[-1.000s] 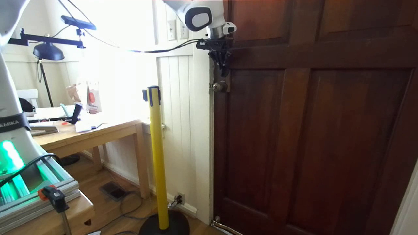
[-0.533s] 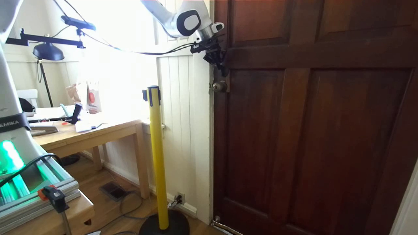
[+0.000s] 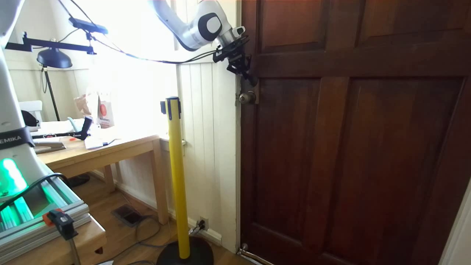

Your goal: Turn the lock above the door handle counter clockwise

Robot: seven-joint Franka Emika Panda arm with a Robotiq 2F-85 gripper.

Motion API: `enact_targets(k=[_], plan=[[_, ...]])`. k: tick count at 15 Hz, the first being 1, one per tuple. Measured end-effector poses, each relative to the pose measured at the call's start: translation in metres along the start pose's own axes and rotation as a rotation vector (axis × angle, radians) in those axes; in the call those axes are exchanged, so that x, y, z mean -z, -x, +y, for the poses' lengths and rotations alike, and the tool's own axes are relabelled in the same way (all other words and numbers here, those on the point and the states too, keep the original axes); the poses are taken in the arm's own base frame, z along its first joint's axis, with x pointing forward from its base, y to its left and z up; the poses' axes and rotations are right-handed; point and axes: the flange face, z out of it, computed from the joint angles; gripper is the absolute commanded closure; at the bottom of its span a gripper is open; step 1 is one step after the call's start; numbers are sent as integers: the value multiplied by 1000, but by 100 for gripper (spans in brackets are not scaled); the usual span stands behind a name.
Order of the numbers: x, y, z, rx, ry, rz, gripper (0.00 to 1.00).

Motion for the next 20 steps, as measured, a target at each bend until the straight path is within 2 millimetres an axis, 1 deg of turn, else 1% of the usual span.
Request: enact_targets(k=[9,17,18,19,20], plan=[[-1,-3,-16,167,72,-23,98],[-4,9,-28,336,117,27,98],[-4,11,-29,356,123,36,66],[-4,12,-30,376,130,43,64],[-4,13,-31,400,137,44,60]])
